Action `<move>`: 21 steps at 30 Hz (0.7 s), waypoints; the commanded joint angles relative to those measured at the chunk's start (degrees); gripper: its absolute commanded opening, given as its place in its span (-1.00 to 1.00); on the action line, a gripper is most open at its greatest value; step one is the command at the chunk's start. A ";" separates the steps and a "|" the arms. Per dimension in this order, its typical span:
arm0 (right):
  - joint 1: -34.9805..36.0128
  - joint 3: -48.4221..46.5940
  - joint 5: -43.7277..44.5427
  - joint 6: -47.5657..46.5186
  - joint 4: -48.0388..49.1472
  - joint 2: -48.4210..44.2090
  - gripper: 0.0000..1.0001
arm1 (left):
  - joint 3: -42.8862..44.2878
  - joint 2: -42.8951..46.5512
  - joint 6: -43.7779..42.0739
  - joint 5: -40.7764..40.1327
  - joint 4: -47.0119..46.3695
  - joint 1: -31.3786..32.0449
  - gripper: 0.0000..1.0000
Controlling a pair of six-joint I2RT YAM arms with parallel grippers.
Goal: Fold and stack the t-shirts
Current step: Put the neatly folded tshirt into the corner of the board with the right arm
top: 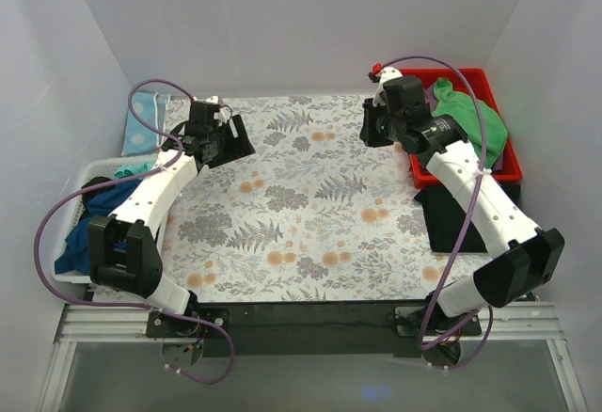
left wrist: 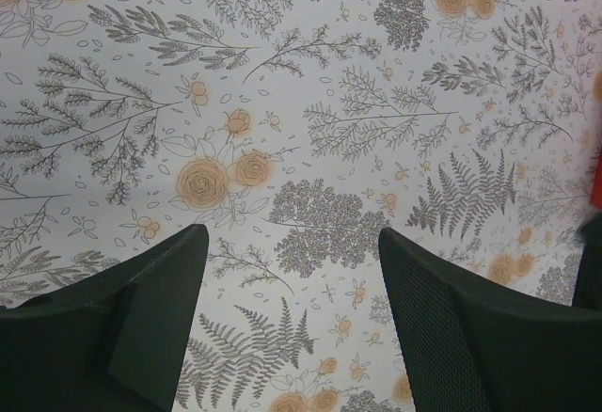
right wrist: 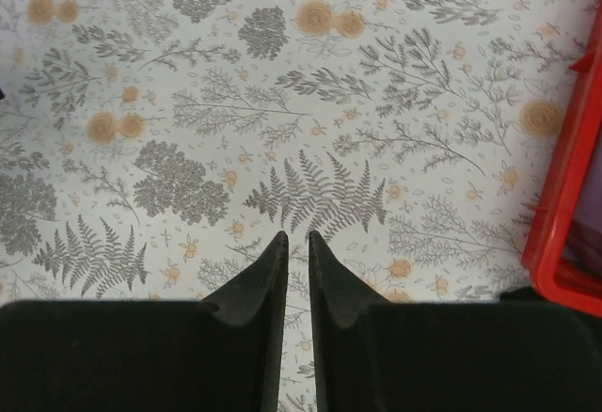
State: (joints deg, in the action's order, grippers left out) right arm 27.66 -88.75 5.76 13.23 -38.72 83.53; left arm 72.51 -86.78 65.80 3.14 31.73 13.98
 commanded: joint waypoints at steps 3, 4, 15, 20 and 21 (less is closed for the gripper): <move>1.61 -3.44 -5.32 -4.00 6.20 0.49 -0.64 | 1.14 2.85 -0.76 -2.34 1.06 -0.18 0.43; 1.61 -3.80 -7.06 -4.18 6.20 0.85 -0.66 | 1.05 2.85 -0.76 -2.43 1.14 -0.18 0.43; 2.22 -2.83 -8.83 -6.03 6.20 2.52 -0.85 | 1.14 2.76 -1.11 -2.43 1.76 -0.18 0.43; 2.22 -1.52 -8.75 -6.47 6.03 2.61 -0.97 | 0.79 2.85 -1.29 -4.09 1.76 -0.18 0.43; 2.22 -1.34 -8.31 -6.47 6.02 2.61 -0.97 | 0.79 2.85 -1.38 -4.10 1.76 -0.18 0.43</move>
State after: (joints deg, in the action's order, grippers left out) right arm 29.65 -90.19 -2.13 8.12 -34.52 85.78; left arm 72.51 -86.78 65.39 1.61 33.01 13.98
